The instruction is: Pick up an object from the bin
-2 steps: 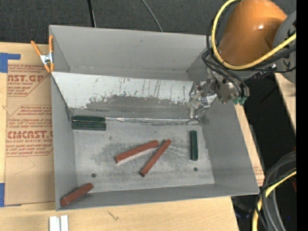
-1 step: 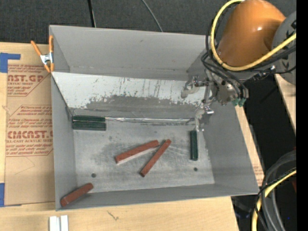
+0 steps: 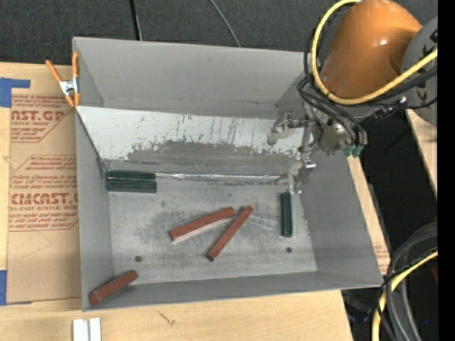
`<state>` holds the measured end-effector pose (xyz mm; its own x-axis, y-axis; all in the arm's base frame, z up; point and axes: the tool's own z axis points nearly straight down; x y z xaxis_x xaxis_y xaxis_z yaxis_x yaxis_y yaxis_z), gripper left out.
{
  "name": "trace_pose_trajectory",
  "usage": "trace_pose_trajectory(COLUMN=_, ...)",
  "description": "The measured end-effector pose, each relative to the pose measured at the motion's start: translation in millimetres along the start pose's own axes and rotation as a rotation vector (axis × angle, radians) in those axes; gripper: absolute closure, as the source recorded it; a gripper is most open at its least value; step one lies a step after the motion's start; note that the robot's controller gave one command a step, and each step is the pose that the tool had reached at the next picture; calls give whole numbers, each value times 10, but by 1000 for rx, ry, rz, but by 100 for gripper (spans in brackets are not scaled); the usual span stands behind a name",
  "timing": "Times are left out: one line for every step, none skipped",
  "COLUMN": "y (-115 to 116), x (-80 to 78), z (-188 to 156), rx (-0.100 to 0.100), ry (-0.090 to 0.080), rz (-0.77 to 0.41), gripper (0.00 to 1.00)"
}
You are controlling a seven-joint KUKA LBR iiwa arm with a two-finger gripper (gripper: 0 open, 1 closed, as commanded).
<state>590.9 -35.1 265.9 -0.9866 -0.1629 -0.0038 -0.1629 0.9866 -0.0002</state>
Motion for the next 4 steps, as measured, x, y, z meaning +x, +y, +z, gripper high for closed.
trace_pose_trajectory(y=452, x=45, z=1283, rx=0, ry=-1, rz=-219, gripper=100)
trace_pose_trajectory(y=519, x=56, z=1458, rx=-2, ry=2, rz=-247, gripper=0)
trace_pose_trajectory(y=519, x=56, z=1458, rx=-2, ry=2, rz=-247, gripper=100)
trace_pose_trajectory(y=518, x=56, z=1458, rx=-2, ry=2, rz=-247, gripper=0)
